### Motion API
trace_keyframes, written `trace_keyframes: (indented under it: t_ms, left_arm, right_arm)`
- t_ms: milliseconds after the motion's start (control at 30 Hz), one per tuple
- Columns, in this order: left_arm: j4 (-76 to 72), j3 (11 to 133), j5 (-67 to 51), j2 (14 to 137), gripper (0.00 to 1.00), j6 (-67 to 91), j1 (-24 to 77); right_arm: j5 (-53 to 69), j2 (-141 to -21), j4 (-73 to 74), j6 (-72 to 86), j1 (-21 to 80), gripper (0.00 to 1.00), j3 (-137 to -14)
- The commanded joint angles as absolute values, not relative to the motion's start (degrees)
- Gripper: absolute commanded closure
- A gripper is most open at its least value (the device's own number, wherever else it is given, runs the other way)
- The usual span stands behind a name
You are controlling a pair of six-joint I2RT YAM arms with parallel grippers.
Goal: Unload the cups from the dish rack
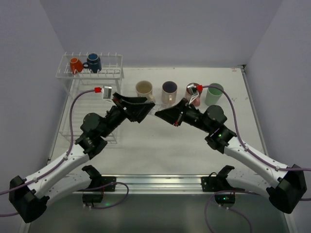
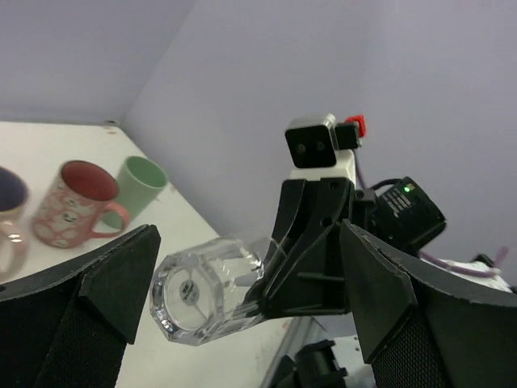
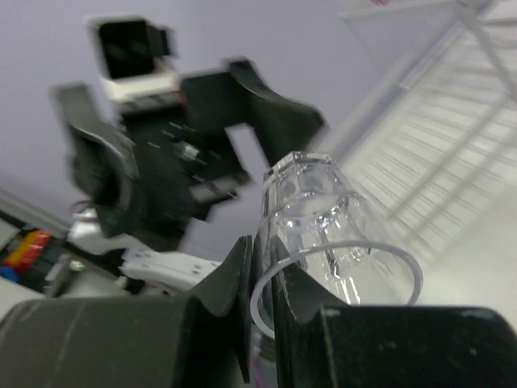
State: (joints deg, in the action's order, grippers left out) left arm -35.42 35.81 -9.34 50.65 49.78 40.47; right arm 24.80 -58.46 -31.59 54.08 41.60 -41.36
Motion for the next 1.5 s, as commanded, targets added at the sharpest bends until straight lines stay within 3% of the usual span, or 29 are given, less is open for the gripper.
trace_keyframes:
  t_ms: [0,167,233,367,733,1100,1200,1400,1467]
  left_arm:
    - [-15.21,45.42,-0.38,46.5,0.0,35.38,40.69]
    - [7.44,53.0,5.89,43.25,0.0,20.69,40.61]
    - [14.65,52.47,7.29,41.32,0.0,18.12,40.61]
    - [20.39,48.17,8.96,37.1,0.0,15.03,40.69]
    - [20.22,41.93,9.32,31.12,0.0,11.51,40.61]
    - [20.21,41.84,7.21,30.5,0.0,11.34,40.34]
    - [20.21,41.84,7.21,30.85,0.0,11.43,39.64]
    - [19.95,41.66,7.29,31.99,0.0,11.51,37.71]
    - [19.69,41.83,7.91,32.25,0.0,11.51,37.0]
  right_arm:
    - [15.86,-55.11,-10.95,41.68,41.48,1.0,-47.63]
    - [3.78,-57.83,16.91,27.78,35.72,1.0,-53.79]
    - [4.31,-59.32,20.37,25.94,31.14,1.0,-53.35]
    - [-7.1,-66.25,29.34,21.54,25.59,1.0,-55.63]
    - [-8.96,-85.33,31.64,18.46,13.19,1.0,-60.9]
    - [-8.43,-95.09,31.29,17.58,11.87,0.99,-64.69]
    - [-8.53,-94.75,31.29,17.75,11.95,0.87,-64.69]
    - [-8.44,-88.08,31.9,19.24,12.04,0.48,-64.95]
    - [-6.6,-84.4,31.91,19.6,12.13,0.42,-64.69]
